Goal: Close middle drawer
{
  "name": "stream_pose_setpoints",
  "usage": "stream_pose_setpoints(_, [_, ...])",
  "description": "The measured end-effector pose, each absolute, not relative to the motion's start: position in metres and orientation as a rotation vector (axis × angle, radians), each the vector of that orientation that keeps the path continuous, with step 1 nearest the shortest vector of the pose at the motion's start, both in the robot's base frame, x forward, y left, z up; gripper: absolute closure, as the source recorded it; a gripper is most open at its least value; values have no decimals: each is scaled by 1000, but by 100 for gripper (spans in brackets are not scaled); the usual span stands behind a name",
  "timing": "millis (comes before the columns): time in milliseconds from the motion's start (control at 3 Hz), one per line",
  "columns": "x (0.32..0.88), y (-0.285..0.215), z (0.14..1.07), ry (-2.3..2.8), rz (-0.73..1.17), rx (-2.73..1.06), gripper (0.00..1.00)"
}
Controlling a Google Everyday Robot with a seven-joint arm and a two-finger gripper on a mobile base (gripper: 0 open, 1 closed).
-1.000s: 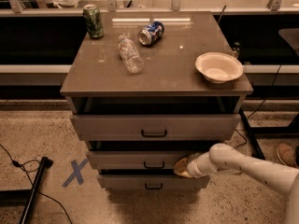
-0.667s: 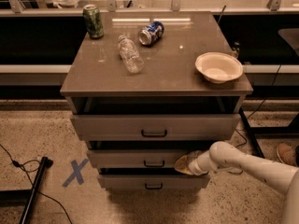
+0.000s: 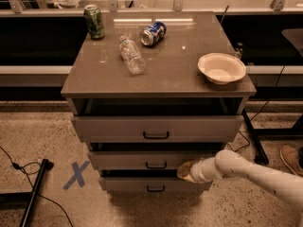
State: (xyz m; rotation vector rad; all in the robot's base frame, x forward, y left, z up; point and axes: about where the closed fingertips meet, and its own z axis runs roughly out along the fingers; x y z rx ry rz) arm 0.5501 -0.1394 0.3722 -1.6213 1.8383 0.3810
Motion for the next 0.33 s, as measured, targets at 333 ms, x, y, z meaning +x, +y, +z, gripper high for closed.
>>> stream_pose_setpoints(333, [507, -135, 375, 1819, 437, -1615, 100])
